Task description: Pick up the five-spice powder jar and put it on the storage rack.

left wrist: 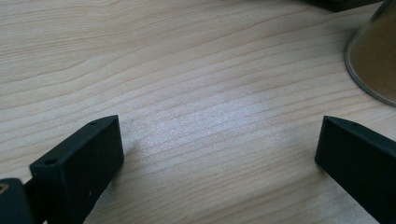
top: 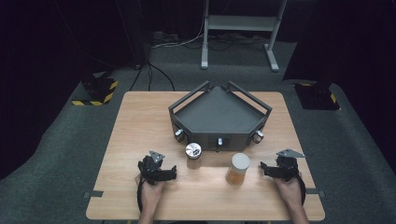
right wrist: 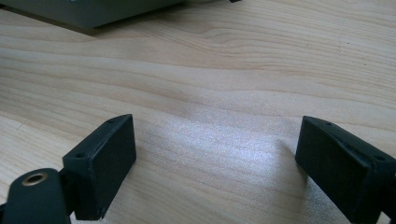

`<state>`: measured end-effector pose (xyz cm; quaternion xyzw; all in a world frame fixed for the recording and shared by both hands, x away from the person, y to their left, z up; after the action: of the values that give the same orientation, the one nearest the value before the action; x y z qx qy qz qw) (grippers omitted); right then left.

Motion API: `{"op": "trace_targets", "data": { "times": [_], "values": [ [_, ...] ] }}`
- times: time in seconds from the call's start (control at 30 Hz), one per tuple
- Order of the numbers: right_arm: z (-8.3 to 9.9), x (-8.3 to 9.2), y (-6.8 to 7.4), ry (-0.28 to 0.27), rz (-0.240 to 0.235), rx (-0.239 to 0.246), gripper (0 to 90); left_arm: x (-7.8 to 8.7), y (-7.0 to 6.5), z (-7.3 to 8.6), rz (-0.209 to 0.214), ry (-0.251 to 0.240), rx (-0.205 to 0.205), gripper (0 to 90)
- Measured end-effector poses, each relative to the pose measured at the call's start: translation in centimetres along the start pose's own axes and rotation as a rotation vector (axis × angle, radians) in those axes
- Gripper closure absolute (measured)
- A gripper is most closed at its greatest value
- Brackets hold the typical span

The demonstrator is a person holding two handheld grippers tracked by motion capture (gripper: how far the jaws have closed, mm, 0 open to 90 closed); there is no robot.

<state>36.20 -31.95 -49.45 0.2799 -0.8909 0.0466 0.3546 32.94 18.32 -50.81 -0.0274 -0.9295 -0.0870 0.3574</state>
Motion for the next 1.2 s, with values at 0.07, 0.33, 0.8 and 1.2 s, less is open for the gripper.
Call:
{"op": "trace_targets", "data": {
  "times": [0.07, 0.33, 0.8, 1.2],
  "values": [
    [0.0, 0.0, 0.0, 0.0, 0.0, 0.0, 12.3, 0.0, 0.0, 0.0, 0.0, 0.0, 0.0, 1.1],
    [0.0, 0.0, 0.0, 0.0, -0.001, 0.0, 12.3, 0.0, 0.0, 0.0, 0.0, 0.001, -0.001, 1.0],
    [-0.5, -0.2, -1.2, 0.023, -0.05, 0.044, 7.4, 0.0, 0.0, 0.0, -0.001, 0.001, 0.0, 1.1],
    [-0.5, -0.2, -1.1, 0.021, -0.046, 0.041, 7.7, 0.0, 0.0, 0.0, 0.011, 0.0, -0.007, 0.6]
  ]
}}
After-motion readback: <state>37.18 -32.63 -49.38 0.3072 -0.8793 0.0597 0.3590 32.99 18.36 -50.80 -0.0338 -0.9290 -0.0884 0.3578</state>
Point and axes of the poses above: each handheld gripper's, and its own axes: x roughly backward along the jaws, z roughly out of its underside, y roughly to its left, the point moved 8 cm from there along -x, roughly forward along the jaws, and after that the axes turned 13 degrees about -z, right-handed, at the moved point
